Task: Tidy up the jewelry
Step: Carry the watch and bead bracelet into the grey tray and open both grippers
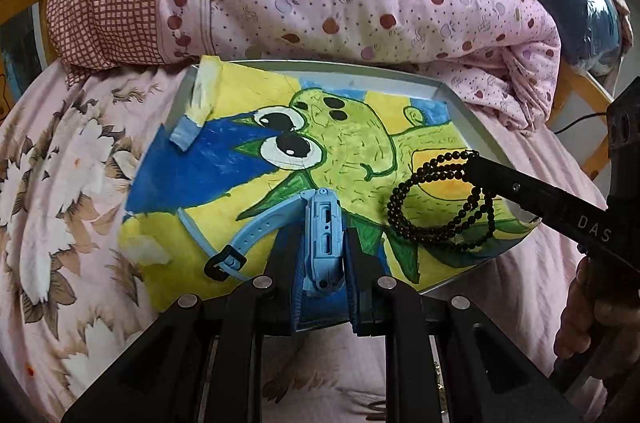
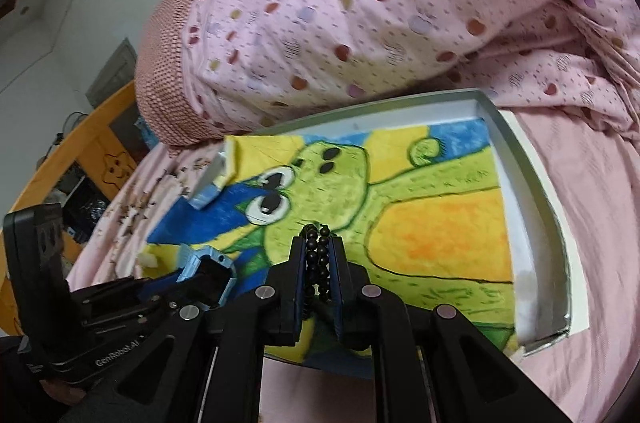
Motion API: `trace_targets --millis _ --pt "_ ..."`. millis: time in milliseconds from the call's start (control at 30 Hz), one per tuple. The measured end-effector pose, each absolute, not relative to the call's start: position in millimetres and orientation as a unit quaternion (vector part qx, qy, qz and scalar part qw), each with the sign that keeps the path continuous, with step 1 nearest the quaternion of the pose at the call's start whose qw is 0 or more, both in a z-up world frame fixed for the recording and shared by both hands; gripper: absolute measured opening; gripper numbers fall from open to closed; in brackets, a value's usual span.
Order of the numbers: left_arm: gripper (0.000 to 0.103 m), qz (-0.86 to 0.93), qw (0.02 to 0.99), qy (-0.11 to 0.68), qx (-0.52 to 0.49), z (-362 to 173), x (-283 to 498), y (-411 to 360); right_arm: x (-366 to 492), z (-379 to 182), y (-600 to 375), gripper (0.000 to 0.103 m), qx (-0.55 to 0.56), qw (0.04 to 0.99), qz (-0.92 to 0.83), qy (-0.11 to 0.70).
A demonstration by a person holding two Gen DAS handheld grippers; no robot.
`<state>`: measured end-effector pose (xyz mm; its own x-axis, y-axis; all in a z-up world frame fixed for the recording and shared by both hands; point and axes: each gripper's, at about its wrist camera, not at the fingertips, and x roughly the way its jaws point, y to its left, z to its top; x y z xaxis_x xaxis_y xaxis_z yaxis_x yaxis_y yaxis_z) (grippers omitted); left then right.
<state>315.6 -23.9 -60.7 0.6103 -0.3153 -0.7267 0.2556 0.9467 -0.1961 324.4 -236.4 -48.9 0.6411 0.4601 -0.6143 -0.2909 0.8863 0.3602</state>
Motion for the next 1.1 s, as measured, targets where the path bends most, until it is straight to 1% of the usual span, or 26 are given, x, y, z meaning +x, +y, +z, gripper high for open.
trace_targets --millis 133,167,233,267,300,333,367,400,467,533,567,600,667,733,767,867,900,967,1100 --pt "0.015 -0.160 0.897 0.410 -0.038 -62.8 316.8 -26.7 323.1 -56.6 -242.8 0.013 0.101 0.901 0.190 0.378" --pt "0.015 -0.159 0.898 0.408 -0.035 -62.6 316.5 -27.4 322.7 -57.9 -243.3 0.014 0.095 0.901 0.185 0.380" --pt "0.016 -0.155 0.900 0.406 -0.031 -61.9 316.7 -28.9 321.2 -58.5 -245.7 0.027 0.089 0.904 0.174 0.381" --pt "0.021 -0.152 0.901 0.405 -0.030 -60.9 316.6 -29.0 320.5 -58.3 -247.1 0.031 0.090 0.904 0.172 0.380" --pt "0.033 -0.148 0.902 0.405 -0.031 -59.6 316.5 -29.3 319.5 -57.5 -248.9 0.041 0.091 0.905 0.169 0.379" --pt "0.040 -0.143 0.904 0.402 -0.035 -57.9 315.8 -28.4 316.6 -55.9 -251.9 0.048 0.091 0.908 0.163 0.376" --pt "0.053 -0.138 0.907 0.396 -0.041 -55.4 313.9 -26.5 314.9 -54.3 -253.6 0.049 0.091 0.909 0.160 0.373" --pt "0.057 -0.134 0.911 0.388 -0.047 -52.2 311.4 -24.2 311.4 -51.5 -256.1 0.050 0.091 0.912 0.158 0.369" --pt "0.057 -0.133 0.914 0.380 -0.055 -45.8 308.2 -21.2 305.5 -45.3 -258.8 0.054 0.087 0.916 0.151 0.362" --pt "0.058 -0.127 0.915 0.378 -0.060 -39.0 304.4 -20.0 294.2 -35.9 -264.3 0.073 0.087 0.924 0.140 0.345" --pt "0.062 -0.126 0.916 0.376 -0.064 -35.0 301.1 -19.2 289.6 -31.3 -266.6 0.077 0.089 0.927 0.138 0.336" --pt "0.071 -0.123 0.918 0.372 -0.065 -31.4 297.9 -18.7 282.1 -25.0 -270.2 0.081 0.092 0.932 0.136 0.324" --pt "0.076 -0.113 0.927 0.351 -0.068 -20.2 285.2 -16.7 269.6 -14.6 -273.7 0.085 0.090 0.938 0.133 0.308" --pt "0.082 -0.112 0.933 0.336 -0.065 -10.2 273.4 -16.6 259.6 -6.8 -274.9 0.091 0.088 0.942 0.132 0.296" --pt "0.085 -0.112 0.936 0.329 -0.061 -4.4 265.2 -17.3 250.8 -1.0 -275.6 0.092 0.085 0.945 0.132 0.287" --pt "0.087 -0.108 0.943 0.310 -0.048 9.3 243.9 -20.5 232.2 12.3 -274.5 0.099 0.077 0.951 0.133 0.267" --pt "0.092 -0.107 0.945 0.305 -0.044 12.3 238.6 -21.6 223.4 18.0 -274.4 0.103 0.073 0.955 0.128 0.258" --pt "0.101 -0.102 0.951 0.288 -0.036 21.9 222.7 -23.5 209.0 27.6 -275.1 0.103 0.069 0.960 0.122 0.241" --pt "0.101 -0.103 0.962 0.250 -0.034 40.9 188.8 -23.8 181.7 45.2 -277.3 0.103 0.061 0.966 0.120 0.219"
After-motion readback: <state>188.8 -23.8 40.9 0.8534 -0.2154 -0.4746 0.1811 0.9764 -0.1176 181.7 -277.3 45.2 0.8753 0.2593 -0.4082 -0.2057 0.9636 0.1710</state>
